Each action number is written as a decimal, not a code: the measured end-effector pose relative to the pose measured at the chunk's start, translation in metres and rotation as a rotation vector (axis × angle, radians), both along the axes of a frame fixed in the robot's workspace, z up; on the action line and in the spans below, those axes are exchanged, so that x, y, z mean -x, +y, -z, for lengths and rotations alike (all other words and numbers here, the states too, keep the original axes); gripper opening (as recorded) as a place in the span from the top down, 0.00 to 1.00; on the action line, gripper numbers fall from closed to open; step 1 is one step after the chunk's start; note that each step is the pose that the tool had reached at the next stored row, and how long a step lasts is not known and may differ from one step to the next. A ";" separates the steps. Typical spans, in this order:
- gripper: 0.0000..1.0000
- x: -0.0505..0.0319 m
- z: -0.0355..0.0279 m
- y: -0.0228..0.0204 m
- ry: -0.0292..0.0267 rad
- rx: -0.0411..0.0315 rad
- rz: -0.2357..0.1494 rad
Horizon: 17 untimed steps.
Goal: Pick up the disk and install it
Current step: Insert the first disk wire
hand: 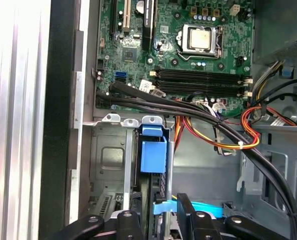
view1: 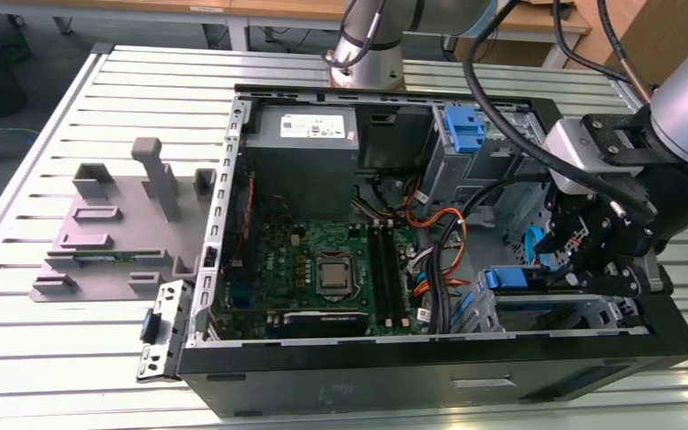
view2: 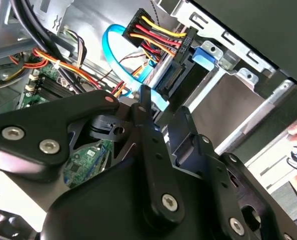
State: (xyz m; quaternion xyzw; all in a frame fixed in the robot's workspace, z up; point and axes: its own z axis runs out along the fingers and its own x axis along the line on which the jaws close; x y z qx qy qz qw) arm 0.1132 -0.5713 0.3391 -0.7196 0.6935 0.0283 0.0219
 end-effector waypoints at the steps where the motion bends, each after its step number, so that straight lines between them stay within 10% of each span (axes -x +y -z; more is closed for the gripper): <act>1: 0.59 0.0000 -0.0022 0.0000 0.0000 0.0001 0.000; 17: 0.59 0.0001 -0.0042 0.0000 -0.0001 -0.0029 0.000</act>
